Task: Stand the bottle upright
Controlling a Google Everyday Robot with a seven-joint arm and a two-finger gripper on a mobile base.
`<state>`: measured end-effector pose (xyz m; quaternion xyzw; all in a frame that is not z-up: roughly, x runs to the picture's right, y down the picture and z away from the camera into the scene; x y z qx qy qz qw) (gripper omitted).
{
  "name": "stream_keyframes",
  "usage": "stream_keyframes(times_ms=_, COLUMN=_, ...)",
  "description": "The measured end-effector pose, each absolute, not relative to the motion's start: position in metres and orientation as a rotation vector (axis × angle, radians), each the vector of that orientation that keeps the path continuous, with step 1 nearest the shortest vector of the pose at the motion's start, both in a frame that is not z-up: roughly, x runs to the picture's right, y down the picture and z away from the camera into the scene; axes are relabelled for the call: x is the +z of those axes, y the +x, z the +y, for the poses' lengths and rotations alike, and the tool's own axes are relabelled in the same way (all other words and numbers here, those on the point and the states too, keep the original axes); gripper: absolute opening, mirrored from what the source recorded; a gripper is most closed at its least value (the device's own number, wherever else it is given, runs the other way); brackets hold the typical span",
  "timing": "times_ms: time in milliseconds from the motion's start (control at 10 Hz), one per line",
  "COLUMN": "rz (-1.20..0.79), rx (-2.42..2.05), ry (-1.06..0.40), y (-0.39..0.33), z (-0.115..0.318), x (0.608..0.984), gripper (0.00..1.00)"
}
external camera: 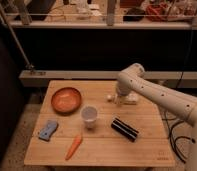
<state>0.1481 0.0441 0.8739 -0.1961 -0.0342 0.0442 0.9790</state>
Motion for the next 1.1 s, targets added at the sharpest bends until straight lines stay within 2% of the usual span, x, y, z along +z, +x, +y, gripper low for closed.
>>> stream_keyframes(times_ms=400, rz=-0.105, rx=0.025, ry=-0.434, y=0.143, z=0.036, x=0.902, gripper=0.8)
stream_keyframes(times_ms=1100, rz=-0.115, rx=0.057, ry=-0.515, y=0.17, z=0.052, x=0.944, gripper=0.8)
